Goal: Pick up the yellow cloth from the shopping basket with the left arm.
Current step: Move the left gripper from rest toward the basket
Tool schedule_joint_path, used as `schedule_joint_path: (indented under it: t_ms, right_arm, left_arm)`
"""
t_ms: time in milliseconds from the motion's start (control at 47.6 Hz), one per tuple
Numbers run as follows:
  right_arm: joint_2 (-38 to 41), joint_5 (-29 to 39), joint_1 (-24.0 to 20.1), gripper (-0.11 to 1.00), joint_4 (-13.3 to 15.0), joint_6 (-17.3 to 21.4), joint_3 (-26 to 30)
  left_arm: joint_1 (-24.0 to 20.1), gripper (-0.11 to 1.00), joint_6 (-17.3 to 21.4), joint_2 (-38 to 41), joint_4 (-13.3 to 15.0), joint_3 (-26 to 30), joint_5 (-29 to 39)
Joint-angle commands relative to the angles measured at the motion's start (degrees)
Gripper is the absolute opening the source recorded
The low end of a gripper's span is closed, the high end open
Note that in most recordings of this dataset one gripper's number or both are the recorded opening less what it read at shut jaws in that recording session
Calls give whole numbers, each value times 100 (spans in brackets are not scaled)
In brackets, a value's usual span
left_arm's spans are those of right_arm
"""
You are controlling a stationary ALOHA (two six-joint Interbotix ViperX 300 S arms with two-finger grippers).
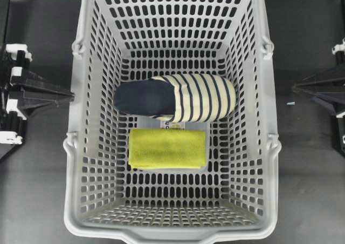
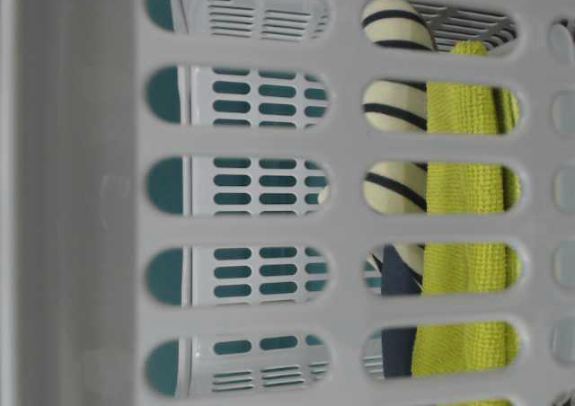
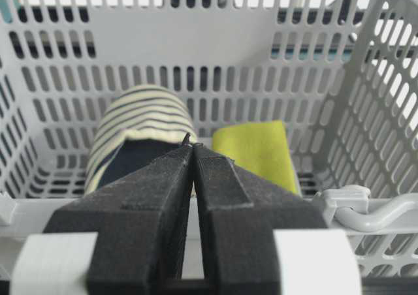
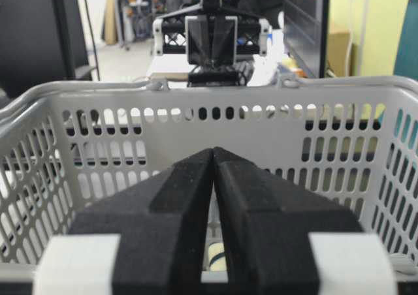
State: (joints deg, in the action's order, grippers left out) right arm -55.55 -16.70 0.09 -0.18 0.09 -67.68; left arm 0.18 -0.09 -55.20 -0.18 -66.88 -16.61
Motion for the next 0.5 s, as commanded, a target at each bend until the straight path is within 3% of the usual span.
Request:
schedule_joint_path:
  t_ms: [0, 84, 273, 484]
  right_arm:
    - [79, -9, 70, 0, -26, 18, 62]
    - [79, 141, 141, 0, -114, 123, 88]
    - [185, 475, 167, 0, -114, 316, 264]
    - [343, 782, 167, 0, -114, 308, 475]
  left_arm:
    - [-9, 6, -97, -114, -229, 343, 387]
    - [44, 0, -185, -35, -229, 712, 1090]
    - [308, 0, -237, 404, -229, 1626, 2505]
    - [360, 0, -255, 1063, -229, 2303, 3032]
